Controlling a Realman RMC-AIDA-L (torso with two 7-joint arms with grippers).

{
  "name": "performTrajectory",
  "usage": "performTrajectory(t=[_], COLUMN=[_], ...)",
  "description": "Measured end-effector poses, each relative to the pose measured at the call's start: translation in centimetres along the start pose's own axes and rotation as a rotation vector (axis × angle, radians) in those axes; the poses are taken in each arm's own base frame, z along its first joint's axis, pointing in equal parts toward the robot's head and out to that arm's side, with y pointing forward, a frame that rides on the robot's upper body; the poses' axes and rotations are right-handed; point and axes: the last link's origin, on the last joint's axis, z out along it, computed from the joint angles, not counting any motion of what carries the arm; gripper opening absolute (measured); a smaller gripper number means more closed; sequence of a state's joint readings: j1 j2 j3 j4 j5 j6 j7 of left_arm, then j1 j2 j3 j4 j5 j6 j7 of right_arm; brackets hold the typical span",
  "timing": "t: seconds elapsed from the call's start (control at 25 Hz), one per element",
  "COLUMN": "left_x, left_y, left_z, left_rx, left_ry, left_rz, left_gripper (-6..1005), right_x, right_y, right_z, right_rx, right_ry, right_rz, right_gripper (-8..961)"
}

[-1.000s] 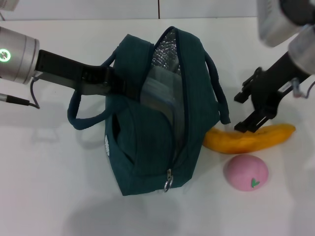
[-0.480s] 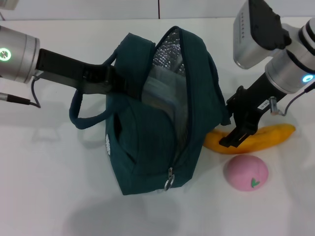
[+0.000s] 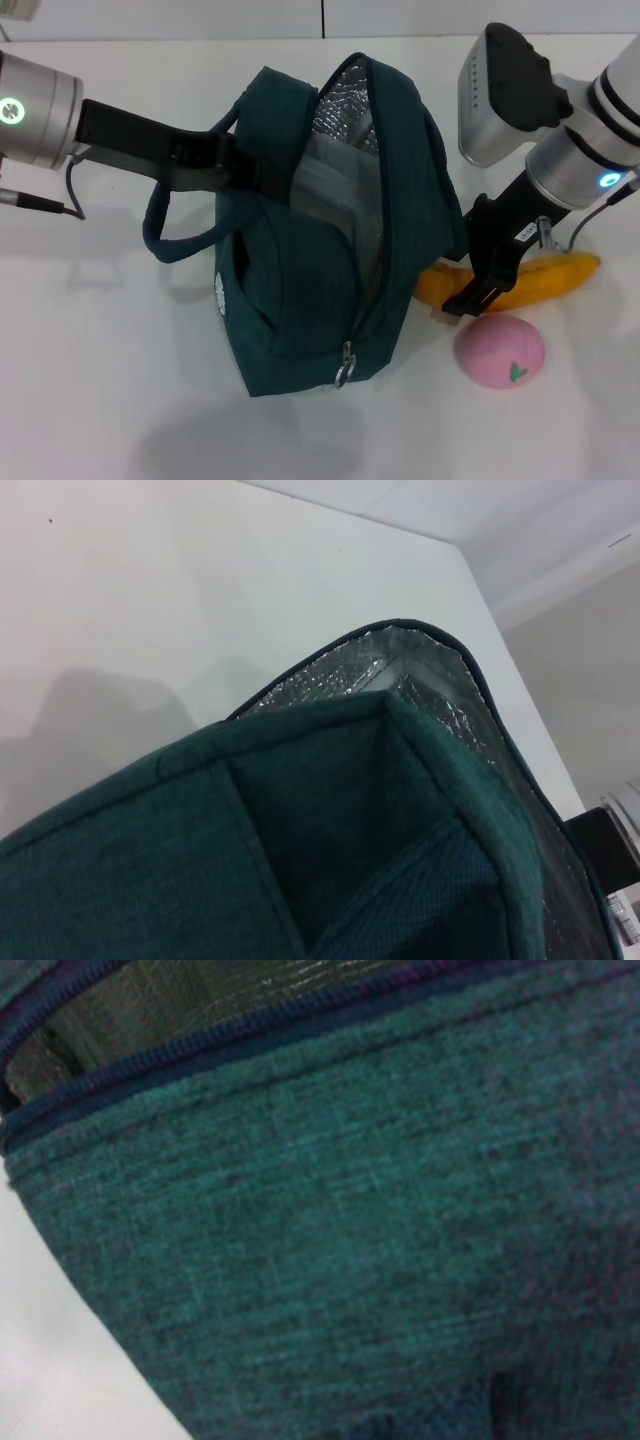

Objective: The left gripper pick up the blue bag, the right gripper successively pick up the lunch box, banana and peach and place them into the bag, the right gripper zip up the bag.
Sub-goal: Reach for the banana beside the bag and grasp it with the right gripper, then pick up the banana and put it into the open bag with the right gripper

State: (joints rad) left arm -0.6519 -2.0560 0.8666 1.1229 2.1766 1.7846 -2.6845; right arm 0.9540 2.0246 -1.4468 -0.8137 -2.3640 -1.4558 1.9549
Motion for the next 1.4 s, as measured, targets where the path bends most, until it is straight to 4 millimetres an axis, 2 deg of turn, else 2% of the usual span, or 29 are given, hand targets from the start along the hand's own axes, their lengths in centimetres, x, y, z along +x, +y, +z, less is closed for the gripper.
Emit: performTrajectory(t=[0.16, 0.68, 0.8, 0.96, 1.2, 1.4], left_x=[0.0, 0.0, 0.0, 0.0, 0.0, 0.0], left_y=[0.0, 0.0, -0.1, -0.1, -0.1, 0.0], left_z=[0.0, -0.1, -0.3, -0.4, -0.4, -0.4], left_rx=[0.000, 0.001, -0.008, -0.013, -0.013, -0.015], left_ry=[0.000, 0.002, 0.011, 0.013, 0.013, 0.014], left_rz=[0.001, 0.000, -0.002, 0.001, 0.001, 0.003], left_gripper=[36, 36, 37, 37, 37, 37], right_x=[0.0, 0.4, 1.5, 4.0, 7.8, 9.2], right_y=[0.0, -0.4, -1.0, -2.2, -4.2, -5.2], right_z=[0.1, -0.1, -0.6, -1.8, -5.2, -10.1], right_rx=[0.001, 0.017, 0.052, 0.113, 0.220, 0.301], right_ry=[0.004, 0.030, 0.045, 0.062, -0.011, -0.281], right_rz=[0.004, 0.036, 0.092, 0.210, 0.423, 0.583], right_gripper=[712, 471, 427, 430, 436, 440])
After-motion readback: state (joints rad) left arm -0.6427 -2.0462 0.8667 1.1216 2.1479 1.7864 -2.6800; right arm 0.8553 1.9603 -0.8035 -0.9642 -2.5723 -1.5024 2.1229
